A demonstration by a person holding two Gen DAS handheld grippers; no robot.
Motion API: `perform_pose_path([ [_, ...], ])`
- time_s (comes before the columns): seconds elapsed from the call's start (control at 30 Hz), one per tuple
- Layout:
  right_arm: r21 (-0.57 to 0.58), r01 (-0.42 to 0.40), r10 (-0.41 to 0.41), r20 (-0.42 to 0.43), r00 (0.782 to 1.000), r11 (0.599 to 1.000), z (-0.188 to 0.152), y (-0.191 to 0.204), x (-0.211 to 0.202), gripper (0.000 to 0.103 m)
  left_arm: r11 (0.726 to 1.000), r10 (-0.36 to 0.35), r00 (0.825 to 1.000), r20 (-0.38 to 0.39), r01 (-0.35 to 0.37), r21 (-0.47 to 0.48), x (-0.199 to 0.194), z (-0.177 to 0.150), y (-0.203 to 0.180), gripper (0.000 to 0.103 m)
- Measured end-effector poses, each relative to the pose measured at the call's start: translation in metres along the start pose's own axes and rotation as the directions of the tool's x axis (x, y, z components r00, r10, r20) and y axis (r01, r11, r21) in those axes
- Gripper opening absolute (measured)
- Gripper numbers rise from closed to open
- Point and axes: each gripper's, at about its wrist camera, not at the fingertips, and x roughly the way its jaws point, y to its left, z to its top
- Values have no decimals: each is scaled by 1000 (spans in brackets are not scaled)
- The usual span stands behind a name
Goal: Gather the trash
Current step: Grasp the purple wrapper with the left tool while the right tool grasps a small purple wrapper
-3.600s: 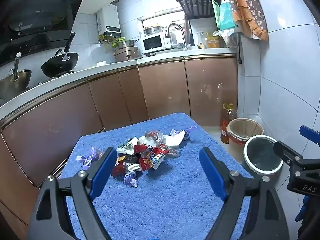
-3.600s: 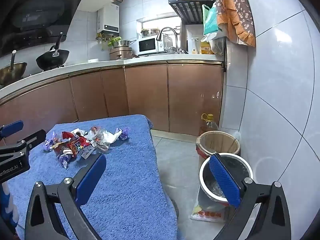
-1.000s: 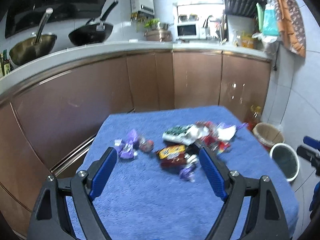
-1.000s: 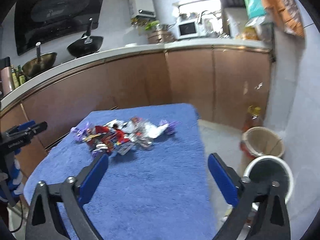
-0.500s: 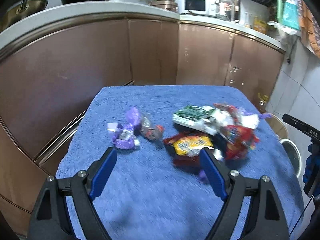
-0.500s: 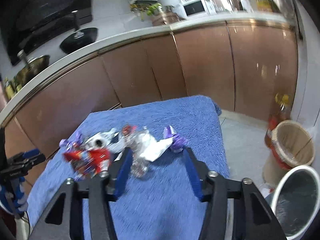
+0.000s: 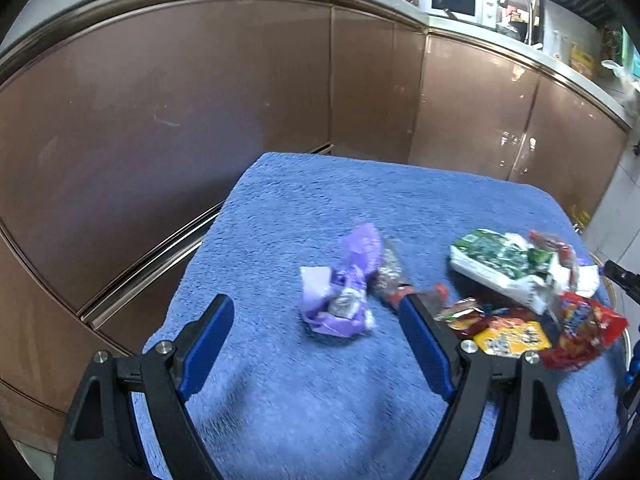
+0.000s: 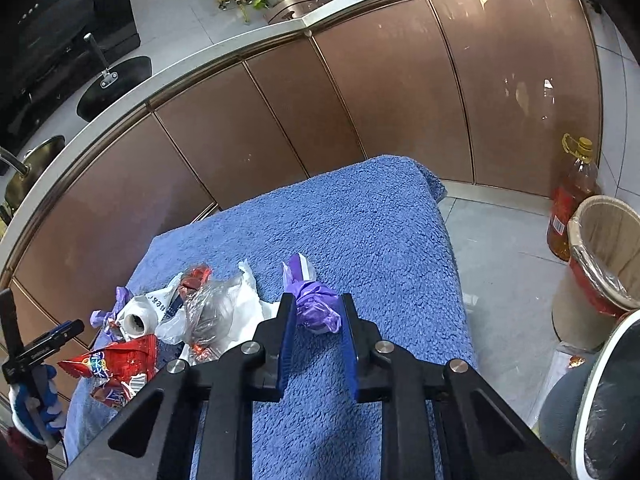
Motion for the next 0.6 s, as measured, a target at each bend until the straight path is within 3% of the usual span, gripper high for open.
perform_pose_path([
  [0.1, -5, -2, 2, -8, 1000, 1000, 2, 1, 4, 12, 1000, -7, 1000, -20, 6, -5, 14, 2, 3, 84],
  [0.47, -21, 16, -16, -17, 1000, 1000, 5, 7, 13, 8, 997, -41, 995, -92, 46, 58, 65, 10, -5, 82],
  [0.5, -23, 17, -18, -17, 1000, 1000, 5, 7, 13, 8, 997, -45, 994, -97, 50, 51, 69, 9, -4, 76],
  [0.53, -25, 18, -18, -16, 1000, 1000, 5, 7, 13, 8, 997, -52, 993, -102, 56, 45, 71, 8, -2, 62],
  [0.6, -29, 21, -21, -11, 1000, 999, 5, 7, 13, 7, 996, -81, 989, -120, 84, 16, 75, 5, 3, 44],
])
